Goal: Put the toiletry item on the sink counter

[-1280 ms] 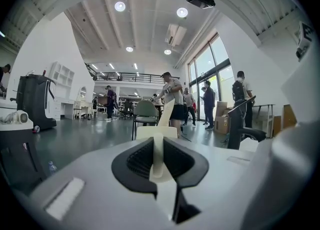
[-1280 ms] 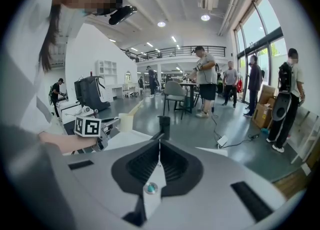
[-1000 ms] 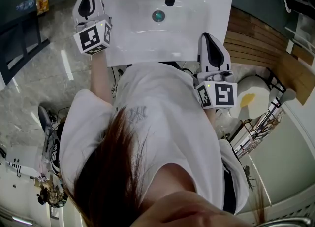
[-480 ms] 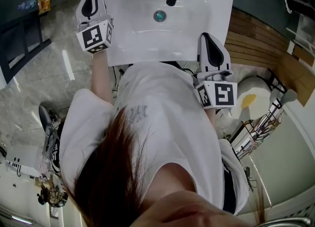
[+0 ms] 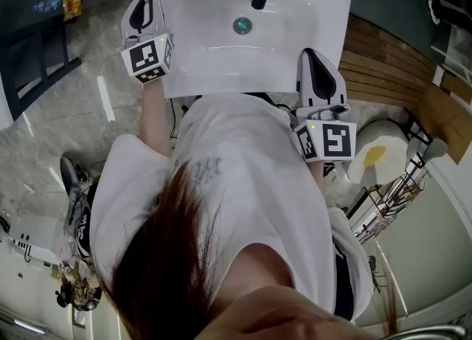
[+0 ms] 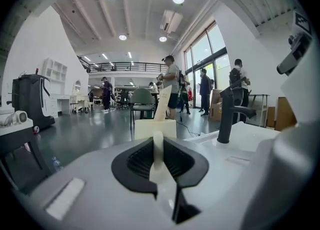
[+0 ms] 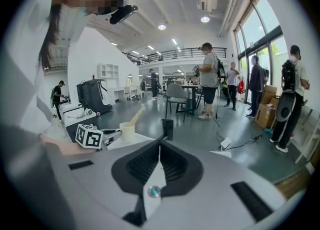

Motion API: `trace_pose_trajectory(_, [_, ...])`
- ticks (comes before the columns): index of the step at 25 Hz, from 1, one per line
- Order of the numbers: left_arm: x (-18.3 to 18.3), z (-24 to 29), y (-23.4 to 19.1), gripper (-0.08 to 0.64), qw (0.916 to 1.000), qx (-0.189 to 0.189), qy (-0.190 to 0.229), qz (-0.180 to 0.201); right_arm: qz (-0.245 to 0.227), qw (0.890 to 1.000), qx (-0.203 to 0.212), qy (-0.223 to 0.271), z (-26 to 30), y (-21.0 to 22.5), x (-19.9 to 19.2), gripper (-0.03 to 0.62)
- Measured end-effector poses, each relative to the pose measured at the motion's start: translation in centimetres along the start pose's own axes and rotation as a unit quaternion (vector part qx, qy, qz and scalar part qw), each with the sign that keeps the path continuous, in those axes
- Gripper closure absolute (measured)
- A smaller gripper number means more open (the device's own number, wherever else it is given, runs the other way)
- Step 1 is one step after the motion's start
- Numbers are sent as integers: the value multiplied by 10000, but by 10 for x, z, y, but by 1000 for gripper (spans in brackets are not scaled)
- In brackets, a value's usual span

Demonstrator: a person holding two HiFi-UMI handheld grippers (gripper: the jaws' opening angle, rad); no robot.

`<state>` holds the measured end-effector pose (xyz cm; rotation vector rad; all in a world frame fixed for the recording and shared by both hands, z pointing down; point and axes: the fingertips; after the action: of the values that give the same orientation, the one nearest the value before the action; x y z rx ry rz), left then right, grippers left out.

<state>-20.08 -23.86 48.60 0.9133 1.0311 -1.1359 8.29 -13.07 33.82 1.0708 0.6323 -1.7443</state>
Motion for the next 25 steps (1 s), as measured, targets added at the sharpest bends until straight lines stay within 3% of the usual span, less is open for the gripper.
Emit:
trace_pose_trajectory(10, [-9, -4, 0, 512, 9995, -92, -291, -47, 44, 9999, -15, 142, -7, 3, 4, 582])
trace_pose_trajectory(18, [-26, -5, 12, 511, 9951, -327, -924, -151, 99, 9996, 42, 248, -15, 9, 4, 581])
trace_pose_trajectory(25, [-29, -6, 8, 511, 9939, -311, -1048, -169, 122, 9992, 71, 373, -18, 7, 6, 581])
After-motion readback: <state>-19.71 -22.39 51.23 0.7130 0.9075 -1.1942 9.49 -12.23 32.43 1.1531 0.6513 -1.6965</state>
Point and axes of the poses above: the fingertips, and each gripper's own axes: z forward along the fingers, y to its right, x out of its top, and after that the axes turned 3 degrees about z, right-handed
